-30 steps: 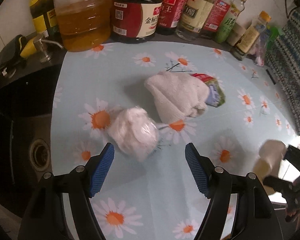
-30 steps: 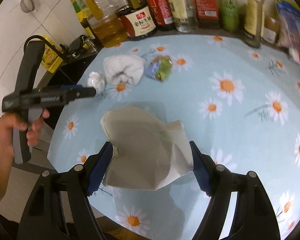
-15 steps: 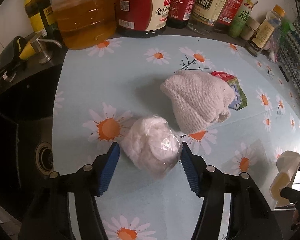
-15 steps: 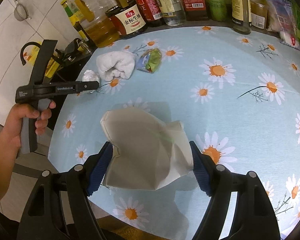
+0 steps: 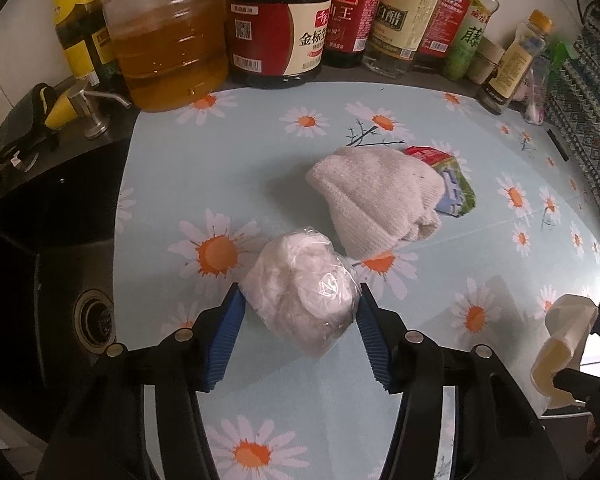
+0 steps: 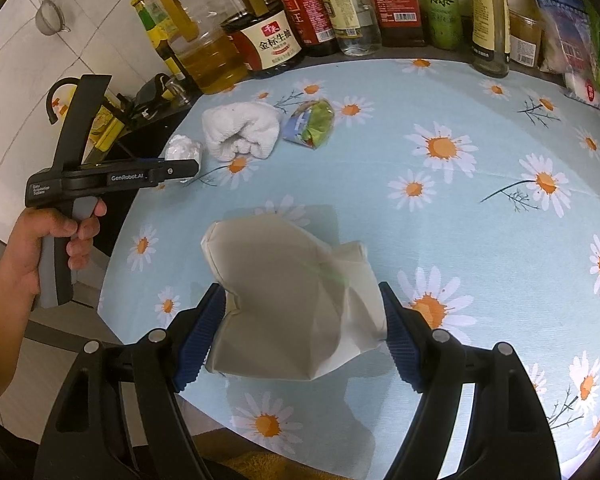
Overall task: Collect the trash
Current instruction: 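Carry both items down over the black bin and open both grippers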
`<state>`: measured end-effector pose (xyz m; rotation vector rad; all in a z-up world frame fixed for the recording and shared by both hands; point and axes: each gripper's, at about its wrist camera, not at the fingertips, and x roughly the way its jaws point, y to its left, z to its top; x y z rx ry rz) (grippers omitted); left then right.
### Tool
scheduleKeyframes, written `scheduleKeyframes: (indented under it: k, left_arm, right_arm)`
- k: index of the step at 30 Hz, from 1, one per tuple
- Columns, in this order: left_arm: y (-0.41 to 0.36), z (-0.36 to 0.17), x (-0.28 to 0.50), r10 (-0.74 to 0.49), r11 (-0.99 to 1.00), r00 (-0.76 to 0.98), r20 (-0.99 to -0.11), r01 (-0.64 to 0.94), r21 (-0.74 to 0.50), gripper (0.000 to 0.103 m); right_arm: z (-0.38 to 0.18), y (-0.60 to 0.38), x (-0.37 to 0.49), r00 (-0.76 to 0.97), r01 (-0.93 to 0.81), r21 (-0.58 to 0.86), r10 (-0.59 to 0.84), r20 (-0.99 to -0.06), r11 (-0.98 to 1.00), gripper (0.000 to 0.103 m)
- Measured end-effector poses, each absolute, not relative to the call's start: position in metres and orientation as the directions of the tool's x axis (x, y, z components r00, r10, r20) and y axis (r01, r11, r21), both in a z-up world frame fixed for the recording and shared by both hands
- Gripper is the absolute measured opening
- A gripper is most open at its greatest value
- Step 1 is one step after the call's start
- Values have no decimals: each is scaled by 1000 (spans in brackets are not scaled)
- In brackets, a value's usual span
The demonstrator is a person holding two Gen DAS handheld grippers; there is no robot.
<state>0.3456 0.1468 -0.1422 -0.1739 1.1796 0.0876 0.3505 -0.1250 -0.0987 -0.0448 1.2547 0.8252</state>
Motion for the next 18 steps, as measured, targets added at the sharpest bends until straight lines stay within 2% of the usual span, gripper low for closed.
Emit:
scheduleKeyframes:
  k: [18]
  left_arm:
    - [89,-116,264,-126,985,399,-908,-58,-162,54]
  right_arm:
    - [-86,-118,314,70,-596,393,533,-843,700,75]
